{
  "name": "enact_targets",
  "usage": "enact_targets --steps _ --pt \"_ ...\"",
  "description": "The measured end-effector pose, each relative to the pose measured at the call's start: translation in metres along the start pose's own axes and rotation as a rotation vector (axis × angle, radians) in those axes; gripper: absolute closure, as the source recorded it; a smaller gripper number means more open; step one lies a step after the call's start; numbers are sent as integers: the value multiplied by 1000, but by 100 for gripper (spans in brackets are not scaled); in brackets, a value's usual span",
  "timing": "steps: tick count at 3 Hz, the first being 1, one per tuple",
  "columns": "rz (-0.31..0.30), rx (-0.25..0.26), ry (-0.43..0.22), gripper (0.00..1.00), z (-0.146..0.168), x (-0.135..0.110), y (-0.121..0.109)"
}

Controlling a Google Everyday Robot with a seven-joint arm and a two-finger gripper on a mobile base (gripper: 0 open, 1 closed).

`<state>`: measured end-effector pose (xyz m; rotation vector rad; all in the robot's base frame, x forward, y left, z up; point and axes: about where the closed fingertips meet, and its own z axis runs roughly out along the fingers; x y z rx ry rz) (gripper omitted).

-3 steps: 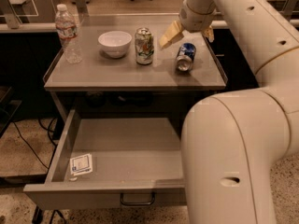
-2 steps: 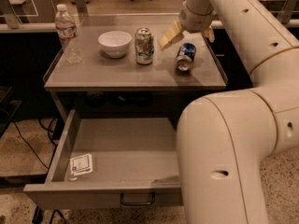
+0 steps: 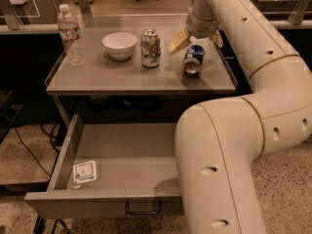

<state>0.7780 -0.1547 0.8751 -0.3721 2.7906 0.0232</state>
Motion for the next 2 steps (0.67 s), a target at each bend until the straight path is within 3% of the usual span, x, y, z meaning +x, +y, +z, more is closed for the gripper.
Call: enact_targets --steps 2 --pt "-5 14 8 0 18 -5 -4"
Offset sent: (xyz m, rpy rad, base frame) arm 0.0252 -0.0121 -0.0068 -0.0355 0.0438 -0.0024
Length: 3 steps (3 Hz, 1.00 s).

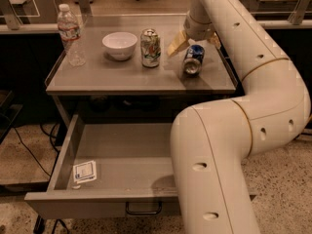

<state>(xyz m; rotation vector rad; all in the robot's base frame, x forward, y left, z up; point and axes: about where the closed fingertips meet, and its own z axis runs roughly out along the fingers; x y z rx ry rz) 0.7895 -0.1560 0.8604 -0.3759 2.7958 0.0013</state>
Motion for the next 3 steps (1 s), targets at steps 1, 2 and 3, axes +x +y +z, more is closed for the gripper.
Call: enact_targets --steps 1,2,3 --pt "-3 3 17 0 13 1 0" --pt "-5 9 35 0 26 1 0" --pt "-8 12 48 0 35 2 1"
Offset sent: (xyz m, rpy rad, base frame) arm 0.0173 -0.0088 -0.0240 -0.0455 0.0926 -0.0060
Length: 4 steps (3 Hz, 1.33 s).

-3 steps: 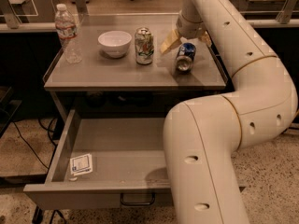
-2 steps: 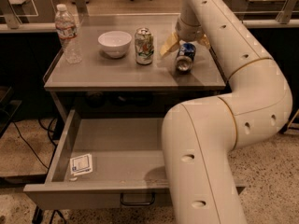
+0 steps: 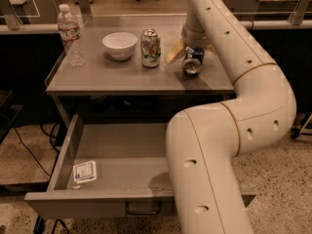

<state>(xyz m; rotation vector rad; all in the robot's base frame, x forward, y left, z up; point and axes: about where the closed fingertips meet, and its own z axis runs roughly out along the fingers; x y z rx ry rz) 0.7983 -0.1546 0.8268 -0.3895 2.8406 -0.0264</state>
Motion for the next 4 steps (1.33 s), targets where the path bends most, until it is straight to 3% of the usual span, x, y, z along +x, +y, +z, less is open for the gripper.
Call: enact_targets --steps 1,4 --pt "0 0 0 18 0 0 0" --pt "-18 -16 -17 87 0 -3 2"
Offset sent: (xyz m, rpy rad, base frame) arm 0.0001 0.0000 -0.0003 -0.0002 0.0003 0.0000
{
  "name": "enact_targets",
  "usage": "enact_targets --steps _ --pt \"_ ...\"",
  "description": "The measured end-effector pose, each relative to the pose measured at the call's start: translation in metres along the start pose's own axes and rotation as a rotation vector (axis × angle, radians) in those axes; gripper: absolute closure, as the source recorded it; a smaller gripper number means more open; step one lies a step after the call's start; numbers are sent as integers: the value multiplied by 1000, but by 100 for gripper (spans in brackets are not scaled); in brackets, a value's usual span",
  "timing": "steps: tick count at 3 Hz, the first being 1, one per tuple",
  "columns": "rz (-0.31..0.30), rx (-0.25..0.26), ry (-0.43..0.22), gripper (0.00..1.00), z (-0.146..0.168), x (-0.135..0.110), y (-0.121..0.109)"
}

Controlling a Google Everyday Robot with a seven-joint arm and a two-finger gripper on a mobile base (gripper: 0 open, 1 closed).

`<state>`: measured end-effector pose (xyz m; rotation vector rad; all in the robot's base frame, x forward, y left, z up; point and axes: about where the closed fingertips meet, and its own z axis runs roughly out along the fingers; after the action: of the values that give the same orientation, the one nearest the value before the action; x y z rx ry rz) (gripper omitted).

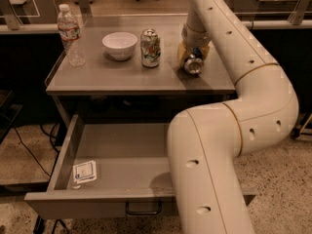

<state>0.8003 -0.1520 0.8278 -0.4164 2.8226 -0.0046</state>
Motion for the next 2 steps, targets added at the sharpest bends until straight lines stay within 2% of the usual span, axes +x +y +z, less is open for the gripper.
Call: enact_targets --steps 1,2 --pt "-82 -90 -48 100 -33 8 3" --pt "-147 -159 -74 100 -58 19 7"
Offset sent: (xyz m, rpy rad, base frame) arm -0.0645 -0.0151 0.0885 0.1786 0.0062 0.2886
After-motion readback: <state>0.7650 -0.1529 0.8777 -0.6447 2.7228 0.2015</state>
